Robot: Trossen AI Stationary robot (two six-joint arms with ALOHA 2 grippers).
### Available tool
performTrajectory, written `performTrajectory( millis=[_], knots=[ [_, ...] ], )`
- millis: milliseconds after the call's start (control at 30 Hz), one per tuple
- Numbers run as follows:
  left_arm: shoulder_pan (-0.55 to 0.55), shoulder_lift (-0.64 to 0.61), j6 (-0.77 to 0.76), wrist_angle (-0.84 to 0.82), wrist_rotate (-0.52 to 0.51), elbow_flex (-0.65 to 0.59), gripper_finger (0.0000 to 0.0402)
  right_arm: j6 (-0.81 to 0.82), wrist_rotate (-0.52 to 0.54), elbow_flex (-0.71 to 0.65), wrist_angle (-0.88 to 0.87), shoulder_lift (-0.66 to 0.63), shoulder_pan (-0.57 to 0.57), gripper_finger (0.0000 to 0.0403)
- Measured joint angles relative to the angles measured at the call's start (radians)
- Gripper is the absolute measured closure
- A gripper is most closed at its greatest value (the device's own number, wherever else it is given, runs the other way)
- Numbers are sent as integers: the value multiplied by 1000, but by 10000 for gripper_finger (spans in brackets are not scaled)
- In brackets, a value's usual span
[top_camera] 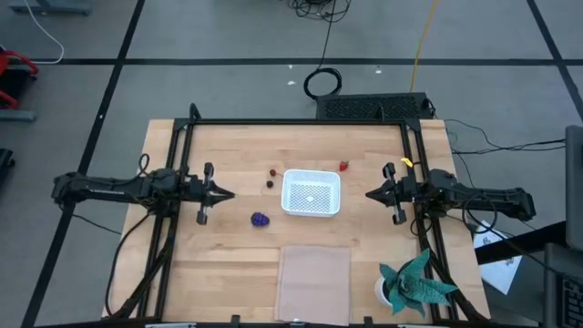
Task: Pick and placing Produce into tupperware
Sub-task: Put the purple grape into the white basket
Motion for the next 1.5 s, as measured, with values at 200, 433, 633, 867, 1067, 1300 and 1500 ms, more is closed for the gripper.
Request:
performTrajectory(
  millis=[200, 433, 633, 867, 1067, 1300, 1500],
  knots=[
    [2, 45, 10, 102, -20, 5, 376, -1, 0, 0, 0, 0, 0, 403],
    [9, 154, 12, 21, -89, 143, 376, -8, 1, 0, 12, 0, 0, 403],
    [9, 288, 9, -61, -131, 288, 376, -8, 1, 1, 10, 0, 0, 403],
    [9, 422, -11, -102, -140, 434, 376, 0, 1, 1, 9, 0, 0, 403],
    [9, 531, -59, -309, -154, 605, 376, 12, 1, 1, 5, 0, 0, 403],
    [3, 676, -174, -652, -180, 869, 376, 47, 2, 2, -1, 0, 0, 403],
    [-4, 821, -201, -923, -179, 1058, 376, 44, 2, 2, -30, 0, 0, 403]
  ],
)
